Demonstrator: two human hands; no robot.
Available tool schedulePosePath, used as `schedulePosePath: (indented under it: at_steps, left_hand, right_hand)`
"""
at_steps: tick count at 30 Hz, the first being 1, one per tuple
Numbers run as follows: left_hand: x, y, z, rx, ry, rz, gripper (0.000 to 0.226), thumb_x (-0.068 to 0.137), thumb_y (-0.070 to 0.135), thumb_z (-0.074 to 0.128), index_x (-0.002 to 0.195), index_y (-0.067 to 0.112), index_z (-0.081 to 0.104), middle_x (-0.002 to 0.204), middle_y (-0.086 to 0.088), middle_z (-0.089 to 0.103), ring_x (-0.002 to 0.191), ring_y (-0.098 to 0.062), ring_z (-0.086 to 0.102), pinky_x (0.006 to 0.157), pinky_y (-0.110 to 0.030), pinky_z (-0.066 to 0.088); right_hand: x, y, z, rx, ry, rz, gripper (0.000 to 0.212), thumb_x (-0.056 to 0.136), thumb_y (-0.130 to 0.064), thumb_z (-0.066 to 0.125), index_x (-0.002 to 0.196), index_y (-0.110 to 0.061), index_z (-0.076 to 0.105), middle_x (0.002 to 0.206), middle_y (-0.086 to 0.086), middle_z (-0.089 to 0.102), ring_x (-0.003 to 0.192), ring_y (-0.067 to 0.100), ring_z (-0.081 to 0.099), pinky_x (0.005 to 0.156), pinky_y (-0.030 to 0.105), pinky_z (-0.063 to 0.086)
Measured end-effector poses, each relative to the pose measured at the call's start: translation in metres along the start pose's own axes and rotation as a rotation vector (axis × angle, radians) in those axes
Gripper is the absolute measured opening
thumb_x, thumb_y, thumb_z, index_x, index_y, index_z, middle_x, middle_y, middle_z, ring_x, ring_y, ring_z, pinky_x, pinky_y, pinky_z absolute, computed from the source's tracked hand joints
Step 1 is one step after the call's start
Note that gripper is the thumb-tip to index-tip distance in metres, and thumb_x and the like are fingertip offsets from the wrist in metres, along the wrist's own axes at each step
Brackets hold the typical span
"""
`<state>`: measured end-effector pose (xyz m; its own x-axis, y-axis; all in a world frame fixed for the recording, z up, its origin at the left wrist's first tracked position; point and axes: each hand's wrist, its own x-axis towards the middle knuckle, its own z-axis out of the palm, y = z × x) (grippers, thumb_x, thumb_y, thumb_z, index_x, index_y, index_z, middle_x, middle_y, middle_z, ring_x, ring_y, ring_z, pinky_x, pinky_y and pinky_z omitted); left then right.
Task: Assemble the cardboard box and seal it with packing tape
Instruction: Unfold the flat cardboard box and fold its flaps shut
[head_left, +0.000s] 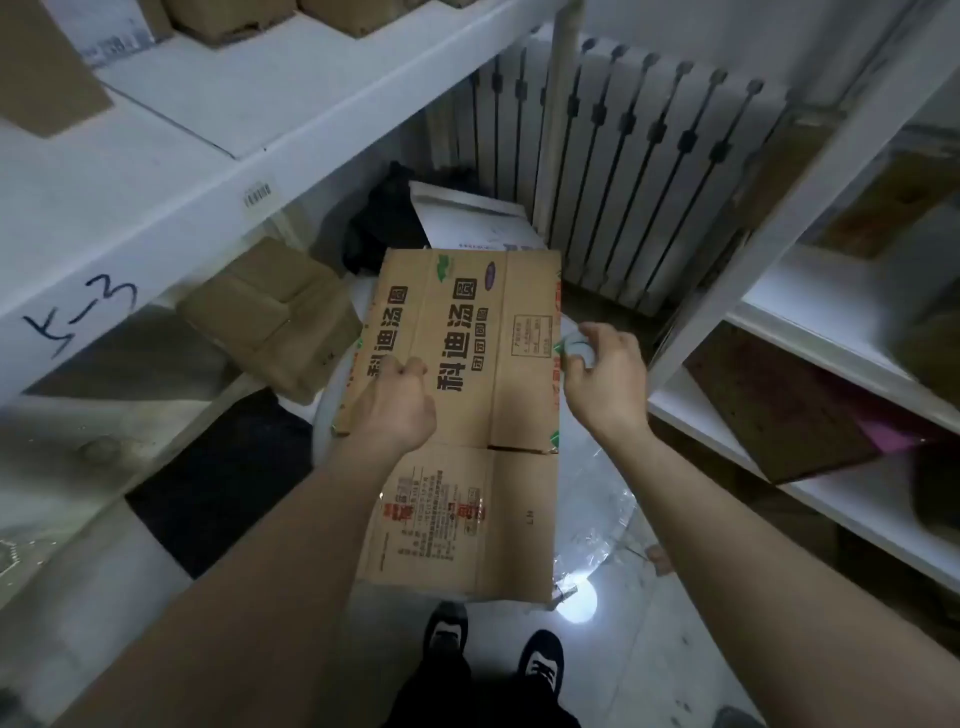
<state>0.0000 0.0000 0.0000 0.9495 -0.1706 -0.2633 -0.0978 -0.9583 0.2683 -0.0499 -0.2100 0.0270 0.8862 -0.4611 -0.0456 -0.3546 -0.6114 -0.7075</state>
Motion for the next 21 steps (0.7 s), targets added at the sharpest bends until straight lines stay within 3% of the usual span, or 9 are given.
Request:
schedulePosePath:
  at_steps: [6,15,21]
  left_hand:
    - [0.028,-0.02,0.01,0.017,-0.091,0.01,0.046,0.096,0.024,0.049,0.139,0.013,0.038,0.133,-0.015,0.041,0.116,-0.031,0.049,0.094,-0.039,0.044]
    - [0.059,0.026,-0.04,-0.118,-0.025,0.138,0.046,0.097,0.027,0.05,0.14,0.02,0.038,0.138,-0.01,0.035,0.116,-0.03,0.05,0.095,-0.037,0.045]
    - [0.083,-0.017,-0.018,-0.095,-0.095,-0.008,0.052,0.093,0.023,0.054,0.142,0.016,0.037,0.141,-0.014,0.038,0.119,-0.031,0.049,0.097,-0.038,0.045]
  right_hand:
    - [-0.008,0.016,0.027,-0.065,0.007,0.177,0.041,0.093,-0.016,0.05,0.135,-0.017,0.049,0.134,0.009,0.044,0.103,0.027,0.059,0.081,0.028,0.04]
    - [-0.007,-0.013,-0.005,-0.104,0.1,0.141,0.042,0.091,-0.014,0.052,0.133,-0.014,0.051,0.132,0.008,0.046,0.11,0.023,0.054,0.088,0.03,0.043]
    - [0.008,0.004,0.02,-0.171,-0.065,0.248,0.049,0.092,-0.017,0.051,0.14,-0.015,0.044,0.138,0.012,0.045,0.118,0.029,0.052,0.093,0.034,0.043]
